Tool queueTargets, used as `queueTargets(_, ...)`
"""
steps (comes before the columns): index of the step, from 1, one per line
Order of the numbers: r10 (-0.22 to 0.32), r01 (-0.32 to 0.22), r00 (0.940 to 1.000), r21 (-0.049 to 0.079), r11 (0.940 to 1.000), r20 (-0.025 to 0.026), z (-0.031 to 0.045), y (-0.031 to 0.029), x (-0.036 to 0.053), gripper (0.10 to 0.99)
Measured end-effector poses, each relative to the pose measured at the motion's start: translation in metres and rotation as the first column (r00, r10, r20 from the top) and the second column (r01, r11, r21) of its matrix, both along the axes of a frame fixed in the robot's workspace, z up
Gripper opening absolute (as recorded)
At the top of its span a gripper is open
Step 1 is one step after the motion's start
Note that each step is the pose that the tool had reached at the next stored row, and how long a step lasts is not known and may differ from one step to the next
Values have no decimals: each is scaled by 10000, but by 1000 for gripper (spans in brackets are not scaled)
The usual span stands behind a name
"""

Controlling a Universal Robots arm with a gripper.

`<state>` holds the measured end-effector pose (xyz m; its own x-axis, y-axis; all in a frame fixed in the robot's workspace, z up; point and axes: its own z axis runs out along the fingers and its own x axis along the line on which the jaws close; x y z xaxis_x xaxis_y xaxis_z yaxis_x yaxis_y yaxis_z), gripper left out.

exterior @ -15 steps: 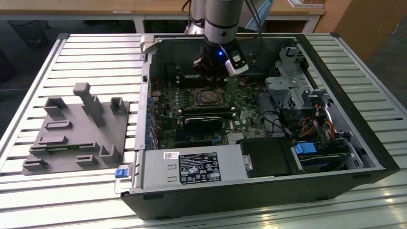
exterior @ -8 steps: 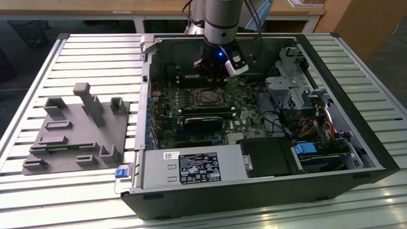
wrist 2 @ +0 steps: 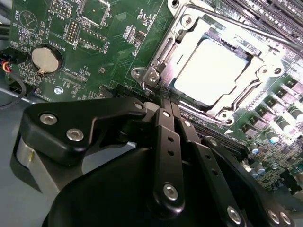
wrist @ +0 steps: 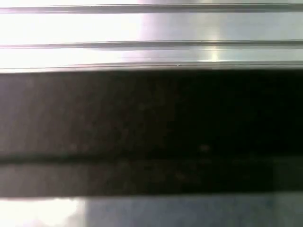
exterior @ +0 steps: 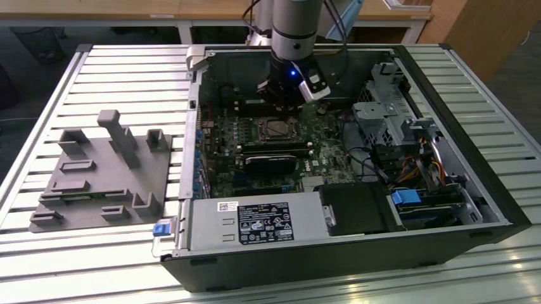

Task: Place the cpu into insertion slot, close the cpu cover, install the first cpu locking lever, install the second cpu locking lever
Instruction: 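Install the first cpu locking lever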

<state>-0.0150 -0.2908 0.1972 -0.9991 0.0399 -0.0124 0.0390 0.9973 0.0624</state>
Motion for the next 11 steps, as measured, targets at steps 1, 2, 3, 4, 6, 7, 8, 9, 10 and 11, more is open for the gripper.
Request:
queueTargets(1, 0, 0, 10000, 0, 10000, 0, -3, 1, 0, 122)
queueTargets(2, 1, -1, 10000, 4, 10000, 0, -7, 1, 0, 122)
queueTargets(3, 0, 0, 10000, 22, 10000, -1, -10, 0, 0, 122)
queueTargets(4, 0, 0, 10000, 56, 10000, -2, -12, 0, 0, 122)
queueTargets(6, 3, -3, 10000, 218, 9998, 4, -15, 1, 2, 122)
queueTargets(7, 4, -4, 10000, 284, 9996, 3, -15, 2, 2, 122)
queueTargets(8, 5, -5, 10000, 335, 9994, 2, -15, 2, 2, 122)
queueTargets(9, 4, -4, 10000, 355, 9994, 2, -15, 2, 2, 122)
queueTargets(10, 3, -3, 10000, 363, 9993, 6, -9, 3, 2, 122)
queueTargets(11, 3, -3, 10000, 368, 9993, 7, 5, 4, 3, 122)
